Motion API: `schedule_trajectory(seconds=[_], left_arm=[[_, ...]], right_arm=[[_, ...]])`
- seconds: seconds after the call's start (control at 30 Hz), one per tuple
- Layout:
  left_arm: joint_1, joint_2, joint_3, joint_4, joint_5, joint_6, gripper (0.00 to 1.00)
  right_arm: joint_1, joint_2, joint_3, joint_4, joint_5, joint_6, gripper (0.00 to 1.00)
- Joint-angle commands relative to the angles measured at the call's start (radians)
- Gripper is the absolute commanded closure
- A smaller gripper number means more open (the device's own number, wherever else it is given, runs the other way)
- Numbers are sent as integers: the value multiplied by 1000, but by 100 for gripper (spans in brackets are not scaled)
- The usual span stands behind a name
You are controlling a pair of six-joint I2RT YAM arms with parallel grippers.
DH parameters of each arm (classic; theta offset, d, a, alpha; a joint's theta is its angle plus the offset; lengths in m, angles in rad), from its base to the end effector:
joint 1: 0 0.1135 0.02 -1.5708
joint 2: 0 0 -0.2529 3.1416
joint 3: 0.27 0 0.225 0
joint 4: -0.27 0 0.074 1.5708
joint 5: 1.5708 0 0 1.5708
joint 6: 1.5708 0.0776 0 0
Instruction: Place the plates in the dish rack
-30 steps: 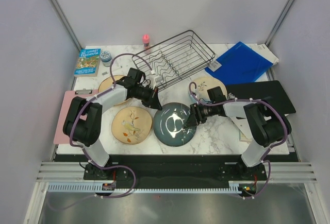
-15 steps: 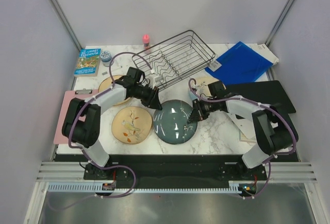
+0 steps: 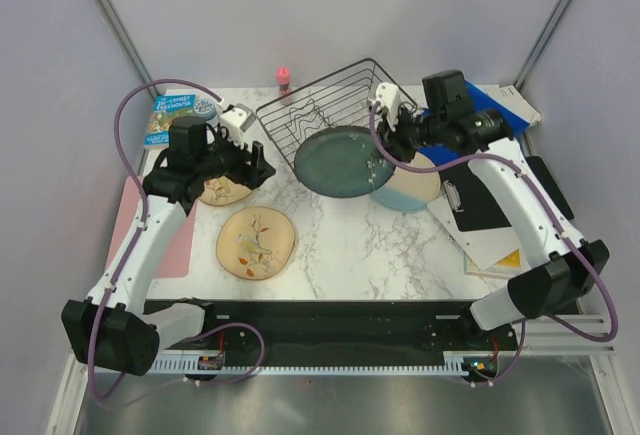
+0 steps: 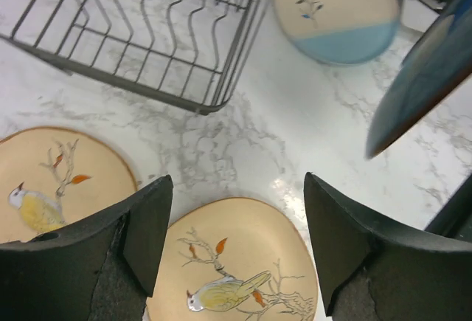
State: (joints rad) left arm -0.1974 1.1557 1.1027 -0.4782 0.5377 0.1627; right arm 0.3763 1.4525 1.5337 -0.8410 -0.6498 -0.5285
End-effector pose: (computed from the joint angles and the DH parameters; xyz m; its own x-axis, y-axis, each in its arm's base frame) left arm 0.2462 -0.0898 0.3221 -0.3927 0.2204 -0.8928 0.6740 0.7295 -0.1164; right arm 0.2616 0.1539 0.3485 -0.2000 -0.5107 -0.8362 -0.9280 0.3727 -0.0057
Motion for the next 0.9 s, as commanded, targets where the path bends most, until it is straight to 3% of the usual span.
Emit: schedule_trajectory(seconds=[0.0,0.07,0.17,0.37,0.7,0.87], left_arm=[[55,27,-6,33,-148,-34,22],[82,19,-41,87,-130,-46,22],[87,16,-87,154,-124,-66,22],[148,82,-70,150,-62,-153,24],[148,93,-119,193,-105,-175,25],[148,139,-126,190,-113,-164,26]], right_arm=[[10,123,339,16,91,-221,100],[18,227,480,81,153,-237,100],[44,318,525,269,229,-248,100],[119,407,355,780,383,-382,100],[107,727,684,865,293,-501,100],[90,790,781,889,240,-511,100]])
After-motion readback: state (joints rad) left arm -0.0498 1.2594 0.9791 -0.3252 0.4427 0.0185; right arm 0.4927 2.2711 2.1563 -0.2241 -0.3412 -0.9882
